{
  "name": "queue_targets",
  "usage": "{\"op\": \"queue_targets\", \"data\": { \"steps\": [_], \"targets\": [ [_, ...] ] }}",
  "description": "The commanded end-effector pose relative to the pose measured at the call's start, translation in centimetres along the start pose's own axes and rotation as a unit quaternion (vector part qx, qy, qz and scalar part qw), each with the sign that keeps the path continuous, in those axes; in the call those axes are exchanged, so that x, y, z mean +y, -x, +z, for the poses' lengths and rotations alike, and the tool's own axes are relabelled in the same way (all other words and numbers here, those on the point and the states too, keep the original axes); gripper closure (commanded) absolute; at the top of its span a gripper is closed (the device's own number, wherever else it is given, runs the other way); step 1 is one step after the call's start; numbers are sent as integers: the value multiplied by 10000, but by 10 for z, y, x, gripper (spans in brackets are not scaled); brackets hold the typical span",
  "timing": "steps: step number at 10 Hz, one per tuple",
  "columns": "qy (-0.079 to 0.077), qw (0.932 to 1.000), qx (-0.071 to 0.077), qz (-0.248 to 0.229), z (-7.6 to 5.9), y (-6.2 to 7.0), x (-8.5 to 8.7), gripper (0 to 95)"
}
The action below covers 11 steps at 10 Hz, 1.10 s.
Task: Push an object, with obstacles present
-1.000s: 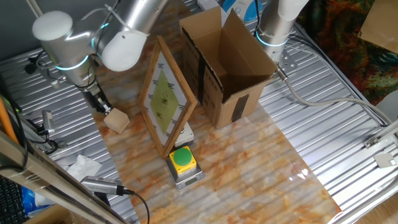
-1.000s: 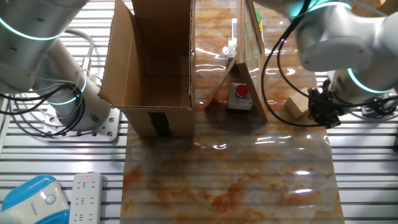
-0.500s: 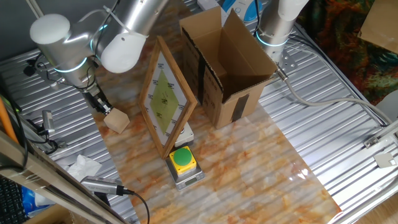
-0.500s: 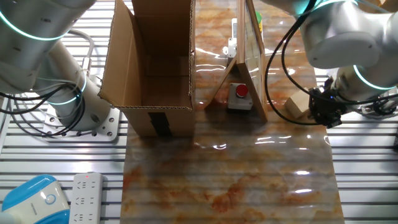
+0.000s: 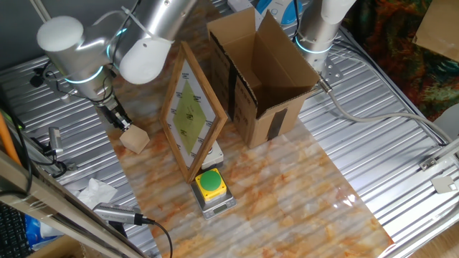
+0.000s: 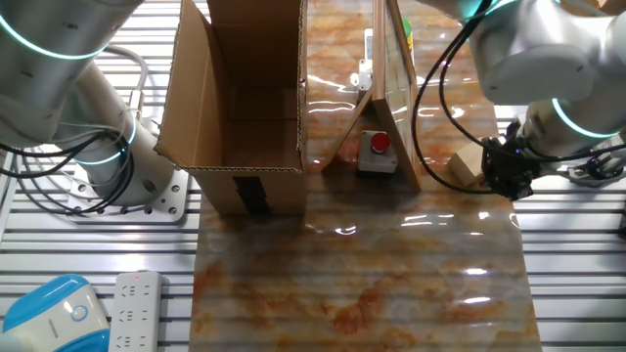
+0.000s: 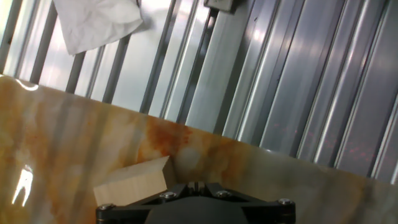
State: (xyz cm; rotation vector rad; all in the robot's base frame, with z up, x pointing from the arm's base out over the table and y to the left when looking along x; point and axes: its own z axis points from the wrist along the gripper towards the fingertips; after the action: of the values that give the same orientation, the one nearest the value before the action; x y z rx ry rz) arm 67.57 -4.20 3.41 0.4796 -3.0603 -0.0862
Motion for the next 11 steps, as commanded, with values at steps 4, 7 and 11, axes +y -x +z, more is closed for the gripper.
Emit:
{"op": "queue_targets", "data": {
  "steps": [4, 7, 11],
  "targets": [
    [-8, 9999, 29, 168, -1, 5, 15, 950],
    [-30, 9997, 2, 233, 2, 10, 26, 950],
    [-38, 9992, -22, 406, 2, 12, 33, 950]
  ]
}}
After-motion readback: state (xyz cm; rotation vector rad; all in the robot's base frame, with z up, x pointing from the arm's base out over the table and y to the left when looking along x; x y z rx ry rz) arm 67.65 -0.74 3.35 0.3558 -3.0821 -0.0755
